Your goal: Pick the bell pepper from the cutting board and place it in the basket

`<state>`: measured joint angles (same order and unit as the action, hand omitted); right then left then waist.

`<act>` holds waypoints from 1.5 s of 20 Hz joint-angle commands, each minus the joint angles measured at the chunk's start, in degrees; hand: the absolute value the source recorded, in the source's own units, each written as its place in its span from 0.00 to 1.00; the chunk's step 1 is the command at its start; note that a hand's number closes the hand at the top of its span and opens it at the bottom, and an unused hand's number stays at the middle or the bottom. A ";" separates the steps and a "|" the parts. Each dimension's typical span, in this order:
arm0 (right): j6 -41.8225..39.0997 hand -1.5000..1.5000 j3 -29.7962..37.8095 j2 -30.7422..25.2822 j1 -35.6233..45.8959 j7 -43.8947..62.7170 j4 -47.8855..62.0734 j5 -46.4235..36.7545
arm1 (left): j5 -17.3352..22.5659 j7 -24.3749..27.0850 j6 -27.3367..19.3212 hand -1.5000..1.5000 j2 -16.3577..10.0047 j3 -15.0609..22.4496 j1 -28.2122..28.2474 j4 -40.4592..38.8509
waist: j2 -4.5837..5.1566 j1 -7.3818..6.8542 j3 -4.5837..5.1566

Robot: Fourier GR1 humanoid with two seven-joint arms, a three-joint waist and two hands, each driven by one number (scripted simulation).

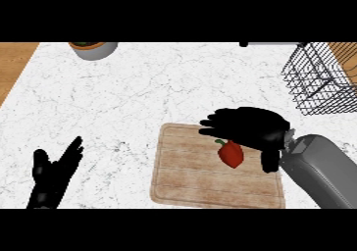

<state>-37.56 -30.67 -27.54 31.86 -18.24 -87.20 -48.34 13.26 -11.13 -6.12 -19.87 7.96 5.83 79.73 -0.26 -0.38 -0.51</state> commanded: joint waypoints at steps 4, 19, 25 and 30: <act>-0.17 0.00 1.62 5.55 0.87 -0.09 3.27 -3.37 | -2.50 -0.14 -0.10 0.50 2.61 1.46 4.01 0.15 | 0.25 -0.03 0.51; 4.21 0.00 0.45 5.58 -2.11 -5.66 10.12 -15.75 | -3.78 -5.92 1.65 0.50 2.56 -2.19 0.43 1.28 | 0.24 0.17 0.51; 6.00 0.00 0.94 9.11 -4.08 -6.29 12.07 -18.85 | -5.74 -2.39 1.86 0.50 4.36 -2.94 2.53 -0.20 | 0.27 0.14 0.51; 13.49 0.00 1.03 11.69 -4.97 -8.43 19.12 -21.89 | -6.12 -6.92 0.80 0.50 5.32 -3.61 -0.99 0.79 | 0.35 0.10 0.49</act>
<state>-28.05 -29.96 -17.22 27.68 -25.27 -72.21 -68.28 8.16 -13.97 -3.94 -15.75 4.31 6.83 82.20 -0.22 -0.31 -0.39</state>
